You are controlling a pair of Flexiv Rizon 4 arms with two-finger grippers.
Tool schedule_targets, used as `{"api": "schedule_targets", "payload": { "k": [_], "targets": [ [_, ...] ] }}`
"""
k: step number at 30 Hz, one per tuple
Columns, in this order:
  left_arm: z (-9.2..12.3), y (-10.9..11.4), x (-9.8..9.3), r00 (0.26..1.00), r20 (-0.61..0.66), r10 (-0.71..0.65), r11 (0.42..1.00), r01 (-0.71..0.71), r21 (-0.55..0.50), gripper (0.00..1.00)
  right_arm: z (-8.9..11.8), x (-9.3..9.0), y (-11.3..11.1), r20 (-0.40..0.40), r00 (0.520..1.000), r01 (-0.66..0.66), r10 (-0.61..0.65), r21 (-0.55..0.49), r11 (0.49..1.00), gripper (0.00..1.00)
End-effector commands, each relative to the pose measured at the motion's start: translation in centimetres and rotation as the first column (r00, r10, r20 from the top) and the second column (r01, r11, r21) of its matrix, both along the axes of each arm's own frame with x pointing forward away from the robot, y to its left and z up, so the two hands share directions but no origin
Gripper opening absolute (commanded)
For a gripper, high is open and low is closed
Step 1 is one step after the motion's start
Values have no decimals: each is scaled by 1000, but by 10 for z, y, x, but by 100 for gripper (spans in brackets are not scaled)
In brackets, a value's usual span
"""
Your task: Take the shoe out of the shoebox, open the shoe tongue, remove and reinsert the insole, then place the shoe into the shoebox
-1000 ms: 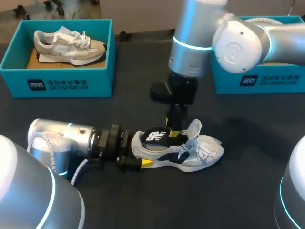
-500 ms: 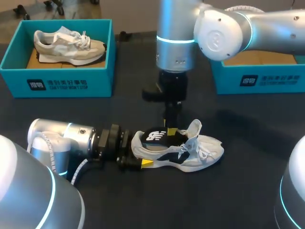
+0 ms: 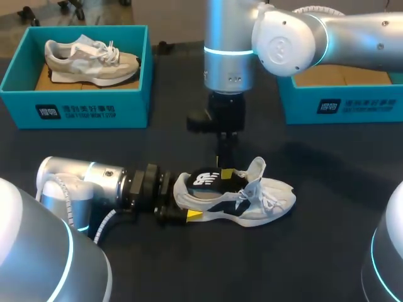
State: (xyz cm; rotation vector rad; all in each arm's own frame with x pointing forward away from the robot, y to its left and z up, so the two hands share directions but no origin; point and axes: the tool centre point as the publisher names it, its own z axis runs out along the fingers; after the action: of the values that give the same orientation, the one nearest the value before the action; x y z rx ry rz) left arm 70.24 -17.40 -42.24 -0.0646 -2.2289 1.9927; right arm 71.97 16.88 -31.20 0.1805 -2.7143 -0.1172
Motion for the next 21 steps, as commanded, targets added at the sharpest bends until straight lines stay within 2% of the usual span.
{"api": "schedule_targets", "payload": {
  "k": [1, 5, 11, 13, 21],
  "targets": [
    [-1, 0, 0, 1000, 0, 2, 1000, -2, -1, 0, 1, 1, -7, 13, 1000, 13, -13, 15, 1000, 100],
    [-1, 0, 0, 1000, 0, 2, 1000, -2, -1, 0, 7, 4, -6, 16, 1000, 11, -12, 11, 1000, 100],
    [-1, 0, 0, 1000, 0, 2, 1000, -2, -1, 0, 15, 6, -2, -35, 999, -23, 24, 43, 999, 100],
    [-1, 0, 0, 1000, 0, 2, 1000, -2, -1, 0, 19, 5, -1, -28, 999, -29, 29, 16, 999, 100],
    [-1, 0, 0, 1000, 0, 2, 1000, -2, -1, 0, 19, 5, -1, -28, 999, -29, 29, 16, 999, 100]
  ]
}}
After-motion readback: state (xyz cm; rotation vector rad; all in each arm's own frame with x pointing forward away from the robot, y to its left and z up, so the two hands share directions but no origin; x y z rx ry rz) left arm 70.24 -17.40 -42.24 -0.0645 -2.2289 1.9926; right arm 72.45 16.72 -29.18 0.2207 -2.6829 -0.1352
